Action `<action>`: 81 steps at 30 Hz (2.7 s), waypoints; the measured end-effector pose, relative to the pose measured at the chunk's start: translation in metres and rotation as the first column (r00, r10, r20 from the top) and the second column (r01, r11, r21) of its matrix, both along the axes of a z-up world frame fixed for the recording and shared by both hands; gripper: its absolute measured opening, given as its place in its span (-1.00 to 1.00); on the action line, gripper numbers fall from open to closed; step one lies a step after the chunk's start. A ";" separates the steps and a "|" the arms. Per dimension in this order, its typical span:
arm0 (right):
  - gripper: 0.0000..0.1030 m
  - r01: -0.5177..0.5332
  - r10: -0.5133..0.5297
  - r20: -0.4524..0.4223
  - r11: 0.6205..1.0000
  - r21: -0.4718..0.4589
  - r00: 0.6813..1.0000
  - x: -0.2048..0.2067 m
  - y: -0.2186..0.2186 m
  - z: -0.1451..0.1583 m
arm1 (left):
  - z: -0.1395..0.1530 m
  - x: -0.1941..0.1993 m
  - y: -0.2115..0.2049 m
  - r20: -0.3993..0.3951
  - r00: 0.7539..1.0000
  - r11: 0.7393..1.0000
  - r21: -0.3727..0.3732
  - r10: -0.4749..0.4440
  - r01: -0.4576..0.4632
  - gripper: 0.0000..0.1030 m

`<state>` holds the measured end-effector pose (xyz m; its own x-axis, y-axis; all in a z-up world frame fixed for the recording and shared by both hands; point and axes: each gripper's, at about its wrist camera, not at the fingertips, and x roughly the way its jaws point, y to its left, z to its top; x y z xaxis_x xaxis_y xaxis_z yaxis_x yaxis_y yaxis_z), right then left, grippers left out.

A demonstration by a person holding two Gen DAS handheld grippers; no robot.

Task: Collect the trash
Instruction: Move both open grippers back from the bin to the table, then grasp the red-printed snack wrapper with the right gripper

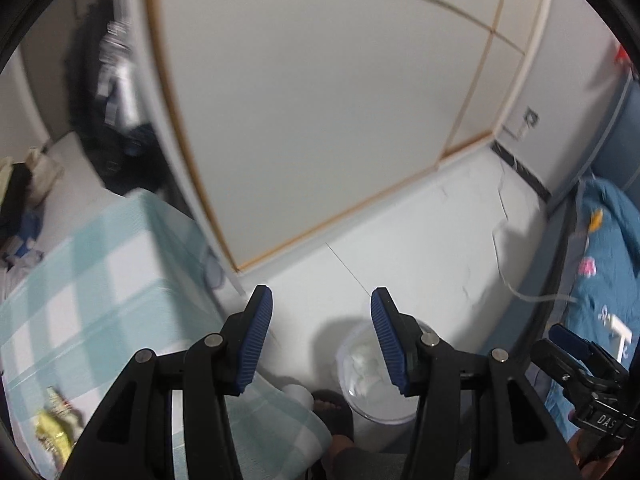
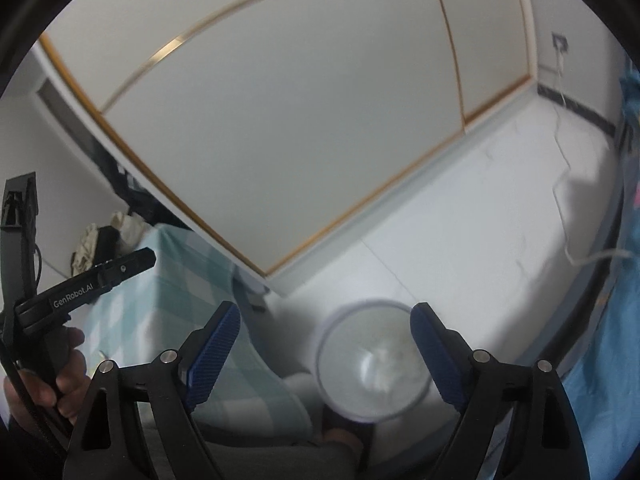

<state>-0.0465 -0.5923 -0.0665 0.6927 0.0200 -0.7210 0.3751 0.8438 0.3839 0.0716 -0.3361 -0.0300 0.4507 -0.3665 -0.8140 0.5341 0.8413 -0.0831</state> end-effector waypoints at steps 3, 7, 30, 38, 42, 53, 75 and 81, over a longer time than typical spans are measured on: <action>0.71 -0.028 0.031 0.058 0.999 -0.042 0.998 0.002 0.016 0.024 | 0.020 -0.004 0.023 0.054 0.998 0.999 -0.036 0.043 -0.041 -0.09; 0.72 -0.078 0.088 0.131 0.993 -0.084 0.988 0.005 0.045 0.054 | 0.043 -0.010 0.056 0.122 0.988 0.993 -0.079 0.092 -0.083 -0.09; 0.74 -0.478 0.507 0.293 0.862 -0.172 0.810 0.057 0.267 0.115 | 0.071 -0.015 0.266 0.183 0.857 0.871 -0.206 0.481 -0.445 -0.09; 0.74 -0.563 0.591 0.227 0.807 -0.179 0.774 0.081 0.332 0.096 | 0.058 -0.011 0.319 0.169 0.805 0.820 -0.187 0.569 -0.540 -0.09; 0.74 -0.615 0.639 0.181 0.769 -0.174 0.748 0.089 0.359 0.084 | 0.047 -0.012 0.339 0.151 0.793 0.805 -0.185 0.590 -0.564 -0.09; 0.72 -0.710 0.721 0.020 0.687 -0.154 0.693 0.126 0.412 0.038 | -0.001 -0.005 0.387 -0.037 0.808 0.787 -0.204 0.588 -0.582 -0.09; 0.23 -0.890 0.869 -0.191 0.449 -0.083 0.457 0.156 0.507 -0.042 | -0.025 0.007 0.439 -0.207 0.734 0.705 -0.203 0.647 -0.679 -0.09; 0.06 -0.906 0.879 -0.220 0.413 -0.095 0.424 0.158 0.521 -0.056 | -0.028 0.009 0.446 -0.236 0.716 0.686 -0.207 0.657 -0.697 -0.09</action>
<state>0.1112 -0.0717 -0.1220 0.2700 0.4446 -0.8540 -0.6021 0.7702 0.2105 0.0805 0.1103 -0.0582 0.5572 -0.2102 -0.8034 -0.2061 0.9022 -0.3790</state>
